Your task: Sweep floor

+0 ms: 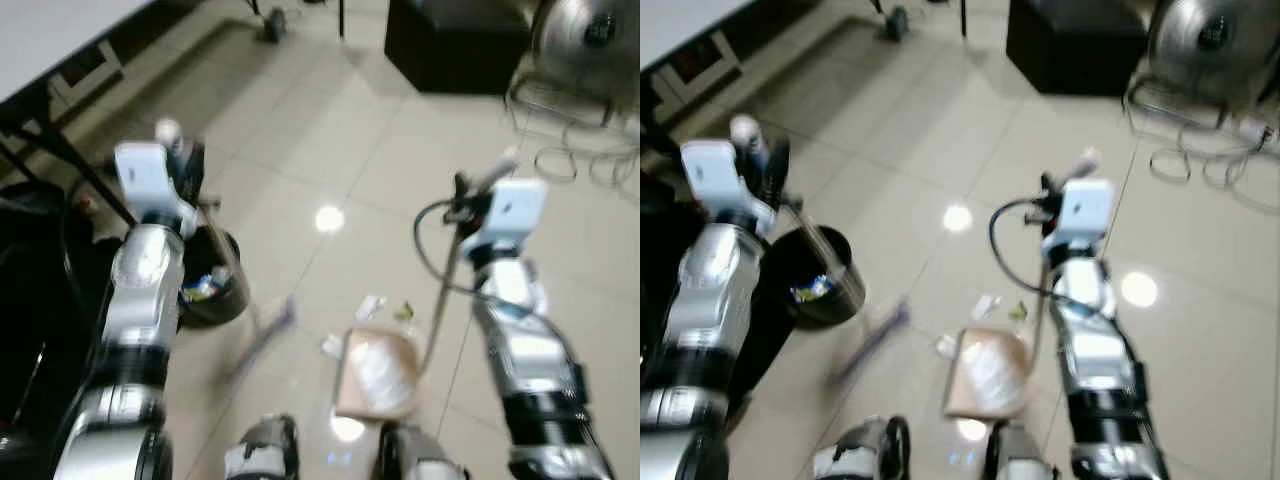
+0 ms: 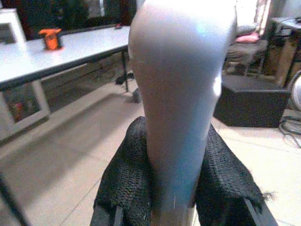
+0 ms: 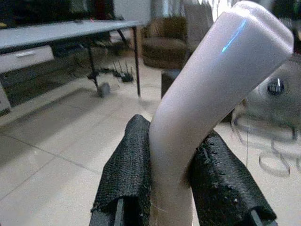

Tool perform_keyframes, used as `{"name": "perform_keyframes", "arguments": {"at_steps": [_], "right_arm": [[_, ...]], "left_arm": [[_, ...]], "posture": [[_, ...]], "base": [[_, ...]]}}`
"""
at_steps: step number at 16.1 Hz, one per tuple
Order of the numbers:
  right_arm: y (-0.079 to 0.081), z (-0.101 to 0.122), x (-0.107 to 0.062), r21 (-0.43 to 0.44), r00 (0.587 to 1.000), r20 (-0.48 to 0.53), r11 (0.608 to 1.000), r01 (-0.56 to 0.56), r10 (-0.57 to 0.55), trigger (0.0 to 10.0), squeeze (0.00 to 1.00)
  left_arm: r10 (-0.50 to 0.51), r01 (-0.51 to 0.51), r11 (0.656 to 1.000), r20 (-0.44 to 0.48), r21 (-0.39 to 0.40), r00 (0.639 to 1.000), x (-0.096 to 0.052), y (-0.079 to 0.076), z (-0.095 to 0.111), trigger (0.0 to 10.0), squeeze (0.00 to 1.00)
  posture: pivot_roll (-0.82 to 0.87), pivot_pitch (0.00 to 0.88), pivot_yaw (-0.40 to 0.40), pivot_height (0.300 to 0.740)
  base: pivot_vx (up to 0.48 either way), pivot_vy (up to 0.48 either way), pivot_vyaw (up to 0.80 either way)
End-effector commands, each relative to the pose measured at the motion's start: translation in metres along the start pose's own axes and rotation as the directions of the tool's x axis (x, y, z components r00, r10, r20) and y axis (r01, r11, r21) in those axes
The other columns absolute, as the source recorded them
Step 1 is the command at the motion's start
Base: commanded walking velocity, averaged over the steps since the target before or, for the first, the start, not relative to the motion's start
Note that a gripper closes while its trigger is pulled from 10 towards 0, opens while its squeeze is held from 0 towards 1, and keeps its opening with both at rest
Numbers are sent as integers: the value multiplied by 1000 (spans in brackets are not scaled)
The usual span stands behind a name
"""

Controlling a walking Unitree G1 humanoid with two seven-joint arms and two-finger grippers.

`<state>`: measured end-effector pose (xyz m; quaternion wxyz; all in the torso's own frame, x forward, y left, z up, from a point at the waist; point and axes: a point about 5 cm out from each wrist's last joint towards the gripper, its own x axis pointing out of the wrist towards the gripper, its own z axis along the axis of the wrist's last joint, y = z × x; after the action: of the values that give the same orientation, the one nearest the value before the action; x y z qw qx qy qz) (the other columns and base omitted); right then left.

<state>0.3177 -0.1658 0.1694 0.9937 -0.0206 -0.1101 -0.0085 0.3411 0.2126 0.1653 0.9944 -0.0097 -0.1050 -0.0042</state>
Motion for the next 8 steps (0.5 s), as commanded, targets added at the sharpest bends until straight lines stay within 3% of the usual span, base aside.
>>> {"name": "perform_keyframes", "arguments": {"at_steps": [1, 3, 5, 8], "right_arm": [[-2, 20, -3, -8, 999, 24, 1000, -22, 22, 10000, 0], [-8, 35, -7, -19, 1000, 13, 1000, -15, 15, 10000, 0], [-17, 56, -13, 25, 999, 20, 999, 24, -25, 10000, 0], [-23, 88, -19, 86, 998, 63, 996, 0, -6, 10000, 0]], "left_arm": [[26, -27, 998, 29, 50, 999, -8, 6, 10, 10000, 0], [69, -66, 993, -27, 95, 997, -26, 17, 1, 10000, 0], [100, -85, 988, -113, 126, 989, -50, 21, -10, 10000, 0], [91, -76, 991, -148, 108, 985, -68, 12, -12, 10000, 0]], "posture": [[1, 46, 41, 740], [0, 29, 48, 740], [-2, 20, 62, 740], [19, 4, 76, 740]], "base": [[0, 0, 0], [0, 0, 0], [0, 0, 0], [0, 0, 0]]}}
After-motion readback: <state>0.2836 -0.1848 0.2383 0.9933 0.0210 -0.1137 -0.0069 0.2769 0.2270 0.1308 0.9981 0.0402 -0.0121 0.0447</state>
